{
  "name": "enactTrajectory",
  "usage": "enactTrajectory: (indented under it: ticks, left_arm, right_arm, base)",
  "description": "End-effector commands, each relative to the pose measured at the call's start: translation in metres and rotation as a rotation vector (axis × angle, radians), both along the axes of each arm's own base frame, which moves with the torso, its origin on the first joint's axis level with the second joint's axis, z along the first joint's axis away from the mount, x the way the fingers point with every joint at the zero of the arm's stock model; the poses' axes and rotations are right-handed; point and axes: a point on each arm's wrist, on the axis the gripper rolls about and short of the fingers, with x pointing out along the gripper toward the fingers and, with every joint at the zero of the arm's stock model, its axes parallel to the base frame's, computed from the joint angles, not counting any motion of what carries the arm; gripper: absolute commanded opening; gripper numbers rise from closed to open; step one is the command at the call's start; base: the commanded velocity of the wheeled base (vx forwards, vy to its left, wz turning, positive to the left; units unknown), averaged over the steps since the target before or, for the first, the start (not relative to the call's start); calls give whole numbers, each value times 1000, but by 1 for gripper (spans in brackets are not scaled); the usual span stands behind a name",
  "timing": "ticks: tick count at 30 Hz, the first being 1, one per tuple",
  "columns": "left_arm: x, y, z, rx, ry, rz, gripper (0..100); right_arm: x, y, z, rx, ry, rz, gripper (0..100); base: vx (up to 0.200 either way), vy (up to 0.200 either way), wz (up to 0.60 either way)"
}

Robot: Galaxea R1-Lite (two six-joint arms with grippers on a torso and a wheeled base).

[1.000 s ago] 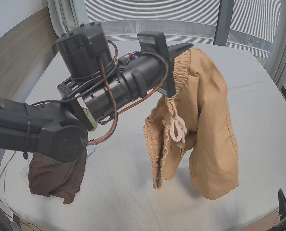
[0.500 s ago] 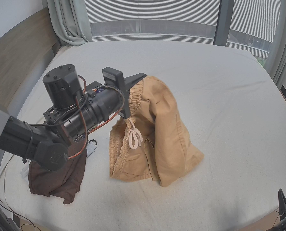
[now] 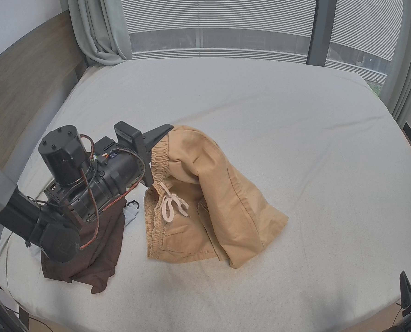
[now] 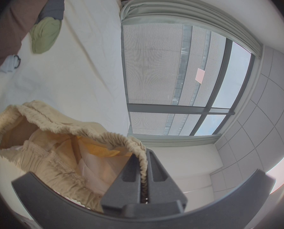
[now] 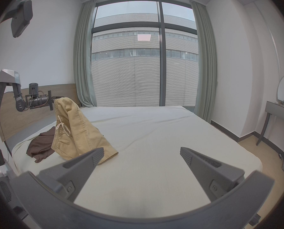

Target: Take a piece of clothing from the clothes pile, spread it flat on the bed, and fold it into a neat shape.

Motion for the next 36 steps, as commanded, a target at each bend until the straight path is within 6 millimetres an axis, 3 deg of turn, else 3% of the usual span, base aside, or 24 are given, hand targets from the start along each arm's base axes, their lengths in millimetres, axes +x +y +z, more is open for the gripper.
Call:
enactTrajectory:
  ticks: [1, 9, 17, 24, 36]
  left_arm:
    - [-5, 15, -18, 65, 1, 42, 0]
    - [-8, 21, -48, 143, -47, 60, 0]
    - [-4, 29, -53, 178, -51, 72, 0]
    - [-2, 36, -77, 324, -49, 71, 0]
    - [2, 42, -82, 340, -42, 94, 0]
  right_arm:
    - [0, 0, -5, 0, -1, 1, 100]
    - [0, 0, -5, -2, -1, 0, 100]
    - [0, 0, -5, -2, -1, 2, 100]
    - [0, 0, -5, -8, 1, 4, 100]
    - [0, 0, -5, -12, 1, 5, 100]
  base:
    - [0, 0, 0]
    - [0, 0, 0]
    - [0, 0, 0]
    - [0, 0, 0]
    - [0, 0, 0]
